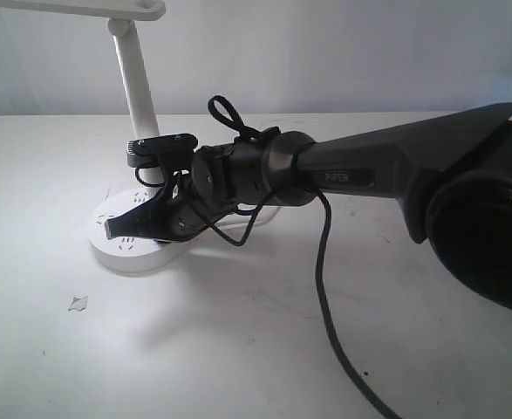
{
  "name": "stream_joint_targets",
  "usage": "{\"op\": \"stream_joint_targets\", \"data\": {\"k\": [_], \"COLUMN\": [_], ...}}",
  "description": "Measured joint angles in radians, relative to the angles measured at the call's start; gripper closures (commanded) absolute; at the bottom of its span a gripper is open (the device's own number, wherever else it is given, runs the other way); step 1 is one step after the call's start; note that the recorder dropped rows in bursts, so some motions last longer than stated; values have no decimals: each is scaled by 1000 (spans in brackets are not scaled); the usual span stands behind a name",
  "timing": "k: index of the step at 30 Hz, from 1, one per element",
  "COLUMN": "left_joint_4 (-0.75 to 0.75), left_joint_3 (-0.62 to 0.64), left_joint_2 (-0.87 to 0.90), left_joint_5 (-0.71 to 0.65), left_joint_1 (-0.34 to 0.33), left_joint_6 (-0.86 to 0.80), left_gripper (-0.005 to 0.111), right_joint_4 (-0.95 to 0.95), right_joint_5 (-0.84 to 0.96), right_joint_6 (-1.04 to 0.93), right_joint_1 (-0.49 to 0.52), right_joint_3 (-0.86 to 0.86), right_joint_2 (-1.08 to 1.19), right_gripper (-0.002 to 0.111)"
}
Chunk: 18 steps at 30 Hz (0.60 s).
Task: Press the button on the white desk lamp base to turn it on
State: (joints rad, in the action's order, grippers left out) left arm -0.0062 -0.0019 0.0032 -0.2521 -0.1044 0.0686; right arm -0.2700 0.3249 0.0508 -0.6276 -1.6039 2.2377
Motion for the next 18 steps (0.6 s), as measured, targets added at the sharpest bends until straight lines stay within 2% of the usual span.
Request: {"op": "stream_joint_targets", "data": {"k": [10, 18], "left_joint_4": [0, 0], "left_joint_3": [0, 0], "left_joint_2": [0, 0], "left_joint_5": [0, 0], "left_joint_1": [0, 0], "left_joint_6": [0, 0], "left_gripper": [107, 107], "right_joint_4": [21, 103], "right_joint_5": [18, 207], "right_joint_6": [-9, -15], "right_joint_1": [0, 0], "right_joint_3": [21, 25], "right_joint_2": [-113, -225], "right_gripper": [108, 108]}}
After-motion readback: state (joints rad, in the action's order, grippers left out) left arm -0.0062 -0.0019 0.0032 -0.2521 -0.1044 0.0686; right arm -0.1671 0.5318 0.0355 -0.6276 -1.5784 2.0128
